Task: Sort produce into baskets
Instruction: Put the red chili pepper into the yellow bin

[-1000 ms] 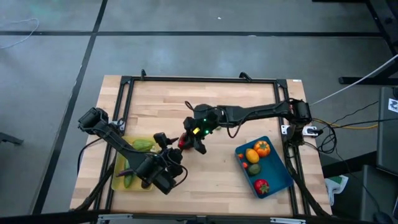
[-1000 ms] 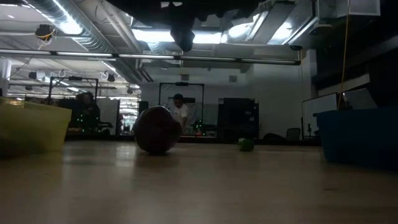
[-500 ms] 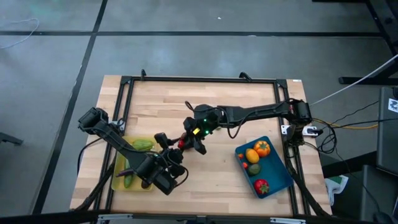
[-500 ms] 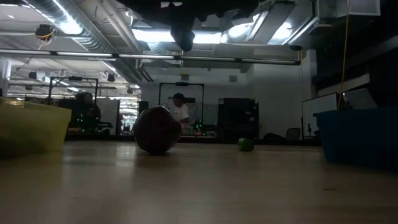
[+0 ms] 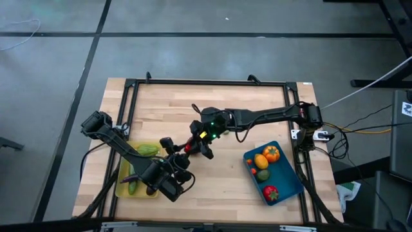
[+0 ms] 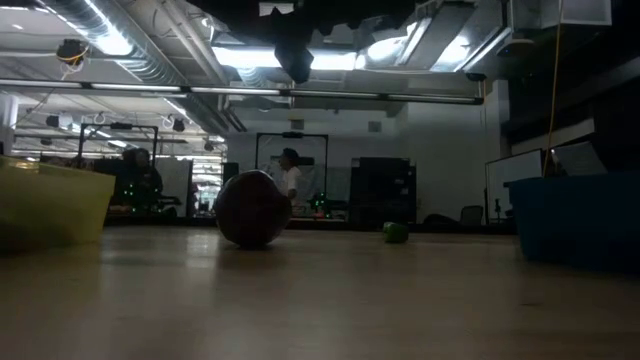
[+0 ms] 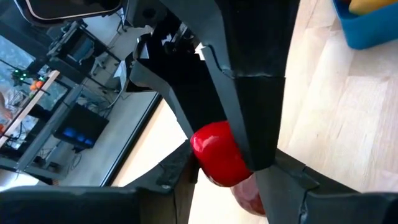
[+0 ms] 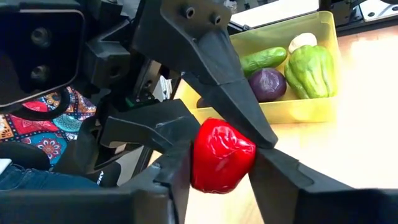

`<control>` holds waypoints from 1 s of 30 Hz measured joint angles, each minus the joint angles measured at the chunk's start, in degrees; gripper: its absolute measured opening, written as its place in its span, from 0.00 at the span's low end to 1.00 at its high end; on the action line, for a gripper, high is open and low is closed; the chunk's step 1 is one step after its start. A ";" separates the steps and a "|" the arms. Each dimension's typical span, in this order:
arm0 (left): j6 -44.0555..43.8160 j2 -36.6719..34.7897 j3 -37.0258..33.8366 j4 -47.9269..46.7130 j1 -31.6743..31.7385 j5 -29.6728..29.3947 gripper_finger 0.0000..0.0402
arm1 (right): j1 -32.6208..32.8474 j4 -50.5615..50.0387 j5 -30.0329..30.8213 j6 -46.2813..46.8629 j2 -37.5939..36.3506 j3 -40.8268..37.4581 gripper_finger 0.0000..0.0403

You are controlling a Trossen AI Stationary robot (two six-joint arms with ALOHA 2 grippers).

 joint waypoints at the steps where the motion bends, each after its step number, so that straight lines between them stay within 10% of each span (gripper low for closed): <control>1: 0.00 0.00 0.00 0.00 0.00 0.00 0.36 | 0.00 0.00 0.00 -0.04 0.00 0.00 0.40; 12: 0.08 0.00 0.00 0.15 0.04 1.24 0.35 | -0.91 -1.00 0.36 -0.23 0.00 0.00 0.59; 30: -0.40 0.00 0.00 -8.25 -0.13 24.82 0.35 | -5.31 -18.08 2.83 -2.77 0.02 -0.02 0.59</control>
